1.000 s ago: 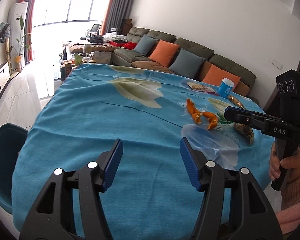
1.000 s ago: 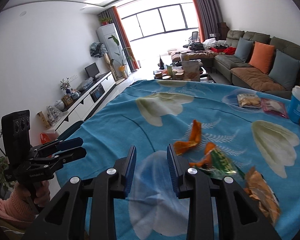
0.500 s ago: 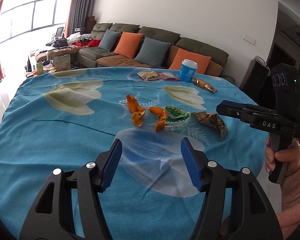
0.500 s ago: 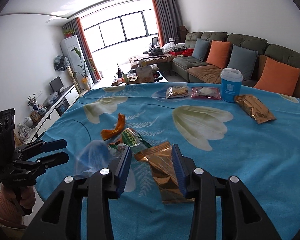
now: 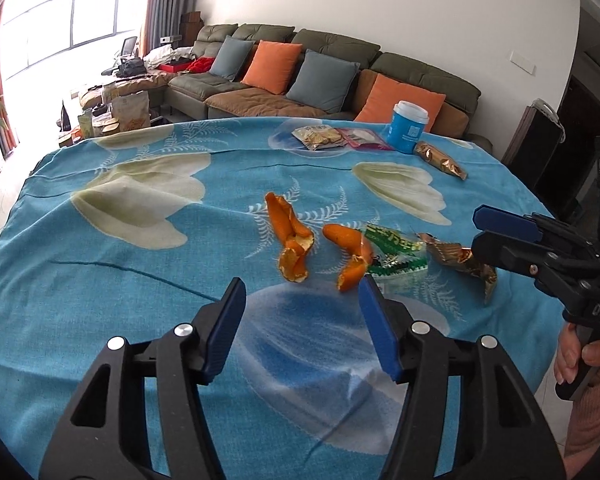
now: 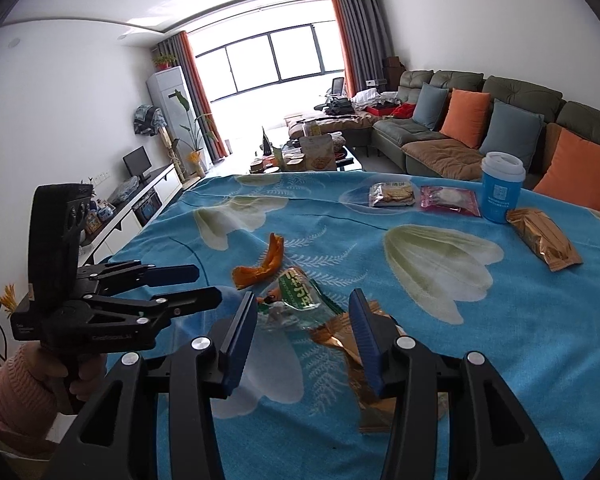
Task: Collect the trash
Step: 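Move both tools back over the table toward the orange peels, then grasp an orange peel with the left tool while the right tool grasps the clear plastic bag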
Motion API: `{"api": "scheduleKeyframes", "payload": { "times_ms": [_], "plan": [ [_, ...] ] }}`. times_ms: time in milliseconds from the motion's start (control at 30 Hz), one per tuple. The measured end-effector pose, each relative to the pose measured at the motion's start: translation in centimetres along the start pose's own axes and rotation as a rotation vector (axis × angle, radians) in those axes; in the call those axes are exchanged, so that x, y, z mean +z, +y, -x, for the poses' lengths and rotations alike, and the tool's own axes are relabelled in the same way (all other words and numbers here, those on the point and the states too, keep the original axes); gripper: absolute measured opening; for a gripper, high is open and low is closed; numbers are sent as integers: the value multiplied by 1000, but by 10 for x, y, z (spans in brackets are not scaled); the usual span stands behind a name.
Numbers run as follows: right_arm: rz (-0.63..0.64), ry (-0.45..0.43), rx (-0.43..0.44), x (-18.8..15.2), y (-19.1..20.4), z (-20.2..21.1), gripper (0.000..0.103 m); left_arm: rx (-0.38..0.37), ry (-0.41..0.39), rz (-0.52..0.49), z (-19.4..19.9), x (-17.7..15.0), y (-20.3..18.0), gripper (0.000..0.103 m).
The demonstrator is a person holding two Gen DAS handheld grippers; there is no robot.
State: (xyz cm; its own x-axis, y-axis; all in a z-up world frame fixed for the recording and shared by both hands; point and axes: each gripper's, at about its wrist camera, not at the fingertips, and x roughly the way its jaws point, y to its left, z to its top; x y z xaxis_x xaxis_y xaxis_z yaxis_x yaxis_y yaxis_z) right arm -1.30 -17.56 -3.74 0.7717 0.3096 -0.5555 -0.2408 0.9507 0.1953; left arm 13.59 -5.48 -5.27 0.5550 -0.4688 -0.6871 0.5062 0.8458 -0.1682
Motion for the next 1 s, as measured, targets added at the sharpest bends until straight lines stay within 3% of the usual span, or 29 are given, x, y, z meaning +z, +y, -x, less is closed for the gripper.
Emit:
{"api": "scheduleKeyframes", "payload": {
  "times_ms": [233, 400, 567, 600, 733, 933, 1000],
  "plan": [
    [99, 79, 35, -1, 27, -28, 45, 1, 95, 15, -32, 10, 9, 47],
    [158, 124, 14, -4, 37, -42, 45, -1, 106, 9, -43, 17, 10, 44],
    [193, 149, -25, -9, 40, -50, 43, -17, 114, 17, -47, 19, 12, 24],
    [193, 151, -25, -10, 40, -50, 40, -23, 115, 20, -47, 18, 12, 18],
    [191, 164, -32, -11, 38, -52, 22, -31, 107, 29, -45, 17, 13, 15],
    [181, 162, -35, -13, 35, -50, 17, -32, 84, 41, -32, 10, 15, 14],
    [167, 155, -25, -12, 34, -48, 6, -38, 67, 49, -24, 8, 17, 13]
  ]
}}
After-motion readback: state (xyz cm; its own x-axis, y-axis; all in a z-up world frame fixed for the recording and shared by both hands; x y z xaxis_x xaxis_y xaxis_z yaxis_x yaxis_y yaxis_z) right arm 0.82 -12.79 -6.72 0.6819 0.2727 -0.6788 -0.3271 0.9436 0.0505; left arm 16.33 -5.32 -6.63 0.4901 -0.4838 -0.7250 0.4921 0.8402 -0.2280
